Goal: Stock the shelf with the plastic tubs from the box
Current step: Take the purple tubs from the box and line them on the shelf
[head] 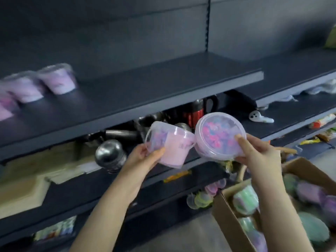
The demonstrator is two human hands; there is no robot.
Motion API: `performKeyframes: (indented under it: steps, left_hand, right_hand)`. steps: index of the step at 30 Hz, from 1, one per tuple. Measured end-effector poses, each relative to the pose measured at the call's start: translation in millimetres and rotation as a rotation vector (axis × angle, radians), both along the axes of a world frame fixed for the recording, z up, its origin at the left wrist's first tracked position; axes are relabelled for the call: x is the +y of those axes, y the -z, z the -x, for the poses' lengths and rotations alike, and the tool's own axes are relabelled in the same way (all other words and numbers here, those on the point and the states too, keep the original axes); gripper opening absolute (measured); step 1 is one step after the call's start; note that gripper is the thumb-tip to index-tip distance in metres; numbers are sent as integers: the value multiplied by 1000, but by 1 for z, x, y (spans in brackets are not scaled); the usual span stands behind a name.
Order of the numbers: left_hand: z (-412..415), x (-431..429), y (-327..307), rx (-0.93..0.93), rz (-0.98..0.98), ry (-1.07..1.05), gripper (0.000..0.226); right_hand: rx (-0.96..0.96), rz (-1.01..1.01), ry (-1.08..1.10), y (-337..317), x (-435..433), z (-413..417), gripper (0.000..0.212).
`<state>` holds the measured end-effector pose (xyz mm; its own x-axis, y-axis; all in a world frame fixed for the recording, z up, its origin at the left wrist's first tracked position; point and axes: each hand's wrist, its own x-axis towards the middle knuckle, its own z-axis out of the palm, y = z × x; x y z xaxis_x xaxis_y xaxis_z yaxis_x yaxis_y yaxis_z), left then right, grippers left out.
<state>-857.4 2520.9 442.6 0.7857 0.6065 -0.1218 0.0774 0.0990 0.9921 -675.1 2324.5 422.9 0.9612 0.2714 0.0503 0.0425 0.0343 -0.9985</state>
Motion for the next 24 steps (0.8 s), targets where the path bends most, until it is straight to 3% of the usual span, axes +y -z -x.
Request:
performKeyframes:
  steps: [6, 13, 16, 20, 24]
  left_hand:
    - [90, 63, -58, -195, -106, -326, 70]
    - [127, 159, -77, -260, -169, -643, 86]
    - [128, 200, -80, -153, -225, -708, 86]
    - [138, 247, -85, 8, -367, -663, 83]
    - [154, 281, -87, 188, -561, -655, 111]
  right_hand:
    - [-55, -148, -302, -84, 110, 43, 8]
    - [-79, -101, -473, -116, 245, 56, 29]
    - [-63, -41, -506, -124, 301, 53, 30]
    - [-202, 175, -598, -134, 360, 51, 29]
    - [-352, 164, -818, -140, 390, 52, 46]
